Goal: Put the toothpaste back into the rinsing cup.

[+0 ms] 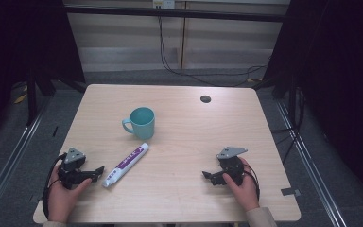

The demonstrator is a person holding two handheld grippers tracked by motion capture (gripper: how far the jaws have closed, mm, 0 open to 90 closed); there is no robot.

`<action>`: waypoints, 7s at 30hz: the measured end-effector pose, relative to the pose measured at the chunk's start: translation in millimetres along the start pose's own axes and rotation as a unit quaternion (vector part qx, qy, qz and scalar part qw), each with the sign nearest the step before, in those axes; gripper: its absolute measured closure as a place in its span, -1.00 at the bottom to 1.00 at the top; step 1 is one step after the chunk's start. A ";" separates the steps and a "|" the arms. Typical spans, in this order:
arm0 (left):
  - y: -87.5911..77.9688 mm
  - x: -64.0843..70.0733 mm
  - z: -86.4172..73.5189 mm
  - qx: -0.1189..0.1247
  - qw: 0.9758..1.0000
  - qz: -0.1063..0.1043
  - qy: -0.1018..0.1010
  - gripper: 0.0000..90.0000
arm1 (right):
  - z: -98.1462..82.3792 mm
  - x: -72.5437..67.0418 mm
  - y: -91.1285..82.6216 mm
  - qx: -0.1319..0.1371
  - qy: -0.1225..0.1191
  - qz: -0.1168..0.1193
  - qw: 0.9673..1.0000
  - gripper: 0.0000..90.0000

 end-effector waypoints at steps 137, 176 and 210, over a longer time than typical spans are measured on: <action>25.8 142.5 119.1 -0.284 0.920 -0.126 0.237 0.67 | 39.1 -12.2 -15.8 -0.011 -0.108 0.086 0.990 -0.63; 18.9 203.6 152.1 -0.255 0.893 -0.202 0.311 0.66 | 105.5 -48.0 10.3 -0.082 -0.303 0.142 0.939 0.12; 28.9 171.6 156.9 -0.135 0.938 -0.196 0.251 -0.37 | 107.6 -23.6 -25.2 -0.095 -0.246 0.078 0.961 0.41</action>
Point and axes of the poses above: each handheld gripper's, and its own axes: y roughly forward along the jaws, z roughly out of its top, x roughly to its right, the point moved 3 cm from there along y, roughly forward along the jaws, and after that the axes turned 4 degrees about z, right-handed, at the moved point
